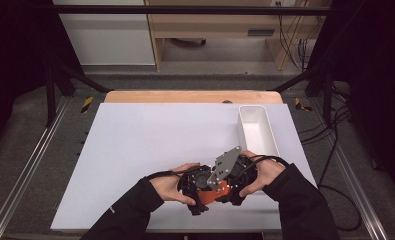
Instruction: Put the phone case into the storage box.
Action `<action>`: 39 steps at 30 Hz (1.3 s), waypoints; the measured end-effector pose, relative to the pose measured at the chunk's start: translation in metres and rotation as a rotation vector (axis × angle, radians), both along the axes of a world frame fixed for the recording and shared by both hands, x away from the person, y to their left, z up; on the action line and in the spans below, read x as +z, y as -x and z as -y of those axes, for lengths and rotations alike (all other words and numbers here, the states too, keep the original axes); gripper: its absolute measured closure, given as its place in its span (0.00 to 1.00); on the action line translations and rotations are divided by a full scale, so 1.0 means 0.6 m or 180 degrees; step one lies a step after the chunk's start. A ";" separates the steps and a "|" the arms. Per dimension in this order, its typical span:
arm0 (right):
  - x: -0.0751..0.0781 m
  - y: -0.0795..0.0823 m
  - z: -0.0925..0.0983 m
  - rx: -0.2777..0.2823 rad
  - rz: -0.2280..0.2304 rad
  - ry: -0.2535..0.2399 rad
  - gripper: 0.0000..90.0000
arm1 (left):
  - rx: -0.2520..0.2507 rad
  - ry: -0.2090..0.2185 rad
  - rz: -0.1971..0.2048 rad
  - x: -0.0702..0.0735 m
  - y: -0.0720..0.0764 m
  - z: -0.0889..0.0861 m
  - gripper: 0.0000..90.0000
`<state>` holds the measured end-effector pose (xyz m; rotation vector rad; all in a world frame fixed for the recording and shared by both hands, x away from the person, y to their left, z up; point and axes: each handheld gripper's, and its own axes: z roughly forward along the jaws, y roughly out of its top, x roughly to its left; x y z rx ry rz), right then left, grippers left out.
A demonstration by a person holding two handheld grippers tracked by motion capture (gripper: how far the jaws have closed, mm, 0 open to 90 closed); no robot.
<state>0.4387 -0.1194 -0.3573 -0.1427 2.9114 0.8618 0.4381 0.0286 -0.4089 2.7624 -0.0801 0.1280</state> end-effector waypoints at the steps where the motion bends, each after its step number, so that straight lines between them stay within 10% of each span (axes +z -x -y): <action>1: 0.000 0.000 0.000 0.0000 -0.0001 -0.0001 0.18 | -0.0002 0.0000 -0.0012 -0.001 0.000 0.001 0.12; 39: 0.001 0.002 0.006 0.0005 0.0092 -0.0011 0.16 | 0.0023 0.0281 0.0065 0.000 -0.003 -0.012 0.17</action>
